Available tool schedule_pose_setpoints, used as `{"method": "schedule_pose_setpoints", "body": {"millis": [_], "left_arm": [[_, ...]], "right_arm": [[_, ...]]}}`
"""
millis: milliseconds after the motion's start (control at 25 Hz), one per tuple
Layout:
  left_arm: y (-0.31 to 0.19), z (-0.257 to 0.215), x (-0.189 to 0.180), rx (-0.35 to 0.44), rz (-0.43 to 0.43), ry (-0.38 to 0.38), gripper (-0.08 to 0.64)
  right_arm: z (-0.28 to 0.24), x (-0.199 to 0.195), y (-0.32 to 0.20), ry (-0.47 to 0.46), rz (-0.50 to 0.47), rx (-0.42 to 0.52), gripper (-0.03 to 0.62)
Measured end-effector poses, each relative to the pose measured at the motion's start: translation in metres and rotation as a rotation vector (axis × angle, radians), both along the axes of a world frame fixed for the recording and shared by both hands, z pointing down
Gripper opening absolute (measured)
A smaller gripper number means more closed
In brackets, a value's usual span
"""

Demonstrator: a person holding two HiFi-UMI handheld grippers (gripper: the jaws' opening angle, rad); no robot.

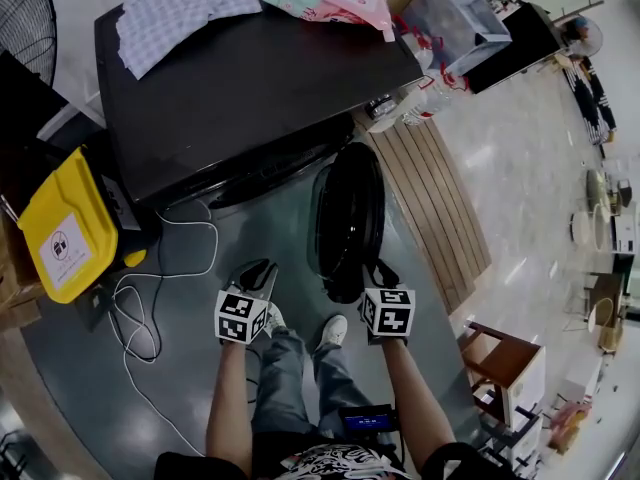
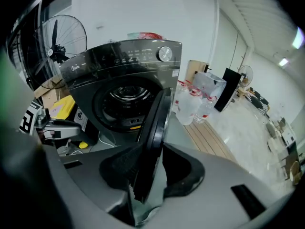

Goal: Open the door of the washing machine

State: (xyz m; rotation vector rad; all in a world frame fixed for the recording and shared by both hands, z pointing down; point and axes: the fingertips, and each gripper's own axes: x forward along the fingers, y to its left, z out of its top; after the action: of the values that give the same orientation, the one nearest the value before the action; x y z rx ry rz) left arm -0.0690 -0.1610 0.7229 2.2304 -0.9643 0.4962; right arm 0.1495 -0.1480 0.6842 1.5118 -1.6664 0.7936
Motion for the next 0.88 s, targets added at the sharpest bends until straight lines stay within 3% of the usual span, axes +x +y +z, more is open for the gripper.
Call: {"method": "schedule_pose_setpoints", "body": {"millis": [120,400,720,800,840,880], "left_arm": [[0.000,0.000,-0.005,0.006,-0.033,-0.010,0.035],[-0.006,-0.004,-0.012,0.020,-0.075,-0.021,0.032],[-0.011,-0.017,-0.018,0.066,-0.121,-0.023,0.025],[-0.010,-0.030,-0.023,0.075,-0.157,-0.021,0.025],[-0.009,-0.043,-0.026,0.086,-0.181,-0.014,0.025],[-0.008,-0.059,-0.027,0.104,-0.205,-0.005,0.025]], "right_arm": [[0.001,0.028,0.004,0.050,0.049,-0.002,0.123],[0.000,0.086,0.003,0.134,0.110,0.003,0.124],[-0.001,0.118,-0.002,0.172,0.166,-0.013,0.121],[-0.008,0.122,0.001,0.181,0.211,-0.001,0.095],[-0.015,0.124,0.004,0.179,0.237,0.020,0.023],[-0.025,0.123,0.009,0.159,0.252,0.045,0.002]]}}
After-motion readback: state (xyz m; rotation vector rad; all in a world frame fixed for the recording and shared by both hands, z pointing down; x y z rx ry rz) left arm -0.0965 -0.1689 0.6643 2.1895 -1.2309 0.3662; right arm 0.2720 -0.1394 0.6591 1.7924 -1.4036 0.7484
